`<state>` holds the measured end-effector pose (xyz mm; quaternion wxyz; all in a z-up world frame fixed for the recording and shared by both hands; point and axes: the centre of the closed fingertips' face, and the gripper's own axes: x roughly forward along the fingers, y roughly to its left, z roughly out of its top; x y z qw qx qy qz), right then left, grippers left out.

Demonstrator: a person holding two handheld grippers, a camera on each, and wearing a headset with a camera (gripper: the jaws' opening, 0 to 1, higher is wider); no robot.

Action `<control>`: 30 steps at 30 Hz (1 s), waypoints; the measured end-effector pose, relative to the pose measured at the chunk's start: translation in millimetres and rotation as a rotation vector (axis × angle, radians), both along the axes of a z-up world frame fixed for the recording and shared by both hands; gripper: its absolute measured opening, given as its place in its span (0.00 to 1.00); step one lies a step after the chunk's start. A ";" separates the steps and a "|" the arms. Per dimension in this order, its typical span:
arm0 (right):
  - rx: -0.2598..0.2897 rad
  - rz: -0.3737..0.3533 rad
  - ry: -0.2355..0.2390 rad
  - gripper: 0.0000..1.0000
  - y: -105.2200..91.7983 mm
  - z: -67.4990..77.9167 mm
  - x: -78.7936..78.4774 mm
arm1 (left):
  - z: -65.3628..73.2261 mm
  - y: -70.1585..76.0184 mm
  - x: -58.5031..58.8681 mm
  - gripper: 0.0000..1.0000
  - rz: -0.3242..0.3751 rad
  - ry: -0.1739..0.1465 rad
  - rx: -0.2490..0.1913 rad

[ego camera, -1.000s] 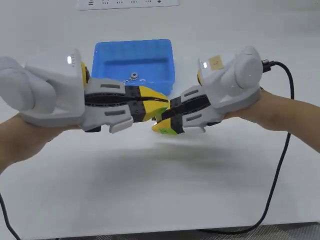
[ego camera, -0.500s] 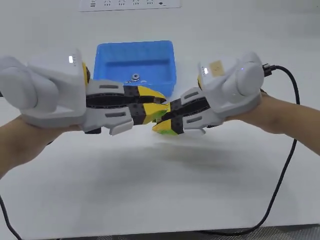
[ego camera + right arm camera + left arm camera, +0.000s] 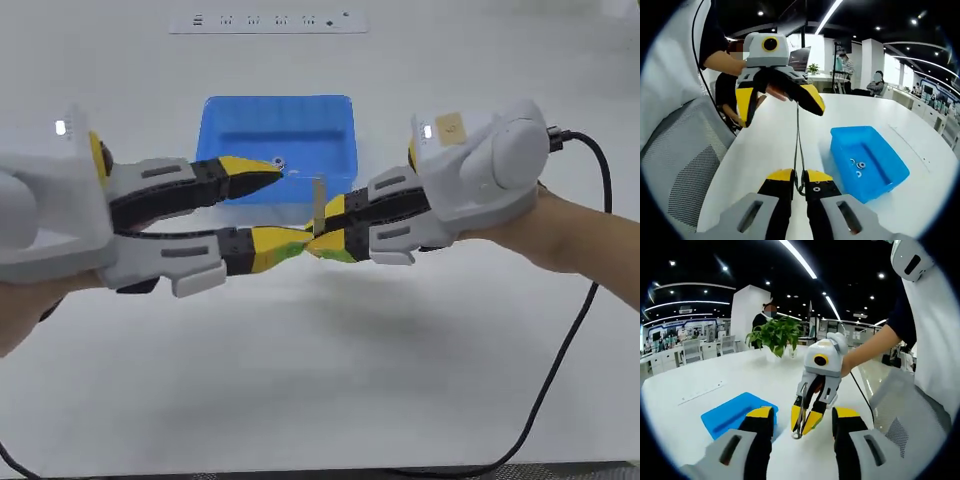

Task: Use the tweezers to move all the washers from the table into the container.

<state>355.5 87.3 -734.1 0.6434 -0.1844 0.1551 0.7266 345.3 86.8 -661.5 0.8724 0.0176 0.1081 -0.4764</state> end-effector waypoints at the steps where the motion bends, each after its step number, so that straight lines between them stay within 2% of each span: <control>1: 0.005 0.000 -0.003 0.09 1.1 4.3 0.0 | 0.7 2.9 -1.2 0.64 0.016 0.005 -0.006; 8: 0.026 0.010 -0.038 0.09 9.1 27.5 4.8 | -0.3 23.9 -14.7 0.85 0.083 0.016 0.022; 10: 0.026 0.013 -0.049 0.09 10.8 31.9 7.0 | 1.2 29.7 -15.5 0.91 0.113 0.023 -0.003; 12: 0.030 0.011 -0.056 0.09 12.8 37.7 10.4 | 2.5 36.5 -13.4 1.00 0.163 0.047 -0.048; 14: 0.041 0.007 -0.060 0.09 15.6 45.0 14.3 | 0.4 43.4 -14.1 1.00 0.174 0.035 -0.030; 20: 0.074 0.010 -0.088 0.09 25.0 66.8 27.8 | -1.8 59.1 -13.7 1.00 0.221 0.038 -0.024; 23: 0.085 0.005 -0.113 0.09 30.1 74.3 40.9 | -3.6 65.3 -12.6 1.00 0.245 0.042 -0.029; 24: 0.099 -0.014 -0.113 0.09 33.1 77.0 49.6 | -4.3 66.9 -12.4 1.00 0.251 0.043 -0.028; 26: 0.121 -0.050 -0.098 0.09 38.8 76.8 65.0 | -4.2 70.4 -12.0 1.00 0.269 0.039 -0.025; 27: 0.114 -0.064 -0.106 0.09 40.6 73.4 71.8 | -2.1 74.2 -10.7 1.00 0.289 0.021 -0.025; 30: 0.081 -0.102 -0.124 0.09 47.0 53.7 94.0 | -0.4 80.4 -10.8 1.00 0.306 0.026 -0.038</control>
